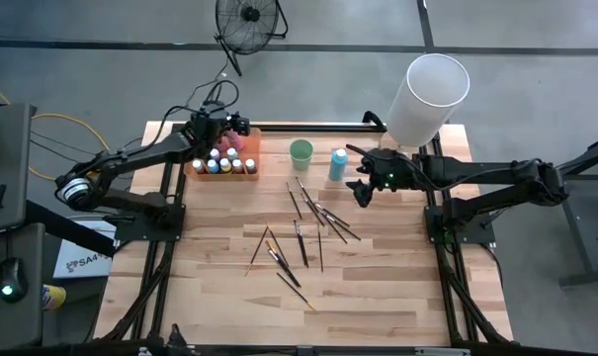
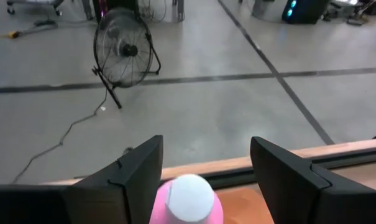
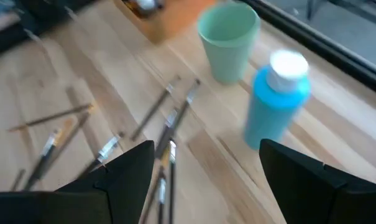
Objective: Pick & Place Paint Supplies
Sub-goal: Put the blue paint bottle into the orange bin
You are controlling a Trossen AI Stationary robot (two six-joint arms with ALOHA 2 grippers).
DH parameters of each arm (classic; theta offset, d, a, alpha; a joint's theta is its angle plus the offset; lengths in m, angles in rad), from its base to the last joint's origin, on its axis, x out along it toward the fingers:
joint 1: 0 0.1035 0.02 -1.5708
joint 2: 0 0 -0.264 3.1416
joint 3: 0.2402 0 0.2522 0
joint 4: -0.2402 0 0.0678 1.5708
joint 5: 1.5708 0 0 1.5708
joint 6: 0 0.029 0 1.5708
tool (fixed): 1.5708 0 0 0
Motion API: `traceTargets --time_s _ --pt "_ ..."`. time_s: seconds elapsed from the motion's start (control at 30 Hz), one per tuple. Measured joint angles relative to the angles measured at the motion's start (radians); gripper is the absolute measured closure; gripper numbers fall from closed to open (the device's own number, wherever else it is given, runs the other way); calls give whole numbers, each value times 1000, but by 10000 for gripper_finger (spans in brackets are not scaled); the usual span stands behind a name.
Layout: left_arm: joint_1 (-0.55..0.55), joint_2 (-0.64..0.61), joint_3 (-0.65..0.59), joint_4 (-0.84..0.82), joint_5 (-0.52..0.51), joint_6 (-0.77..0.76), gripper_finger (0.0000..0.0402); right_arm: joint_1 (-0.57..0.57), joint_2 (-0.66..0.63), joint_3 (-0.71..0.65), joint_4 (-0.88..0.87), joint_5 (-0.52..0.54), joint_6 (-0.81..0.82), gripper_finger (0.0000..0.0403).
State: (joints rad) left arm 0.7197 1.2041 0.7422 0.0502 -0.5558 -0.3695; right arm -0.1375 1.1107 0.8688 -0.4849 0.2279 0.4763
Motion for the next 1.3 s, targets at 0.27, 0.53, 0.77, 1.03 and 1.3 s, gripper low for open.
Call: traceTargets --time_s 0.27,0.53,0.77,1.03,1.3 --pt "0 -88 2 9 15 43 168 0 -1 -1 -171 -8 108 117" --pt "0 -108 88 6 96 117 168 0 10 -171 -47 2 176 117" --pt "0 -108 135 4 185 137 167 0 12 -382 402 112 179 117" --pt "0 -108 156 6 308 130 167 -2 161 -543 842 182 -22 117" --pt "0 -108 156 -2 367 129 167 -47 475 -549 1201 263 -33 117"
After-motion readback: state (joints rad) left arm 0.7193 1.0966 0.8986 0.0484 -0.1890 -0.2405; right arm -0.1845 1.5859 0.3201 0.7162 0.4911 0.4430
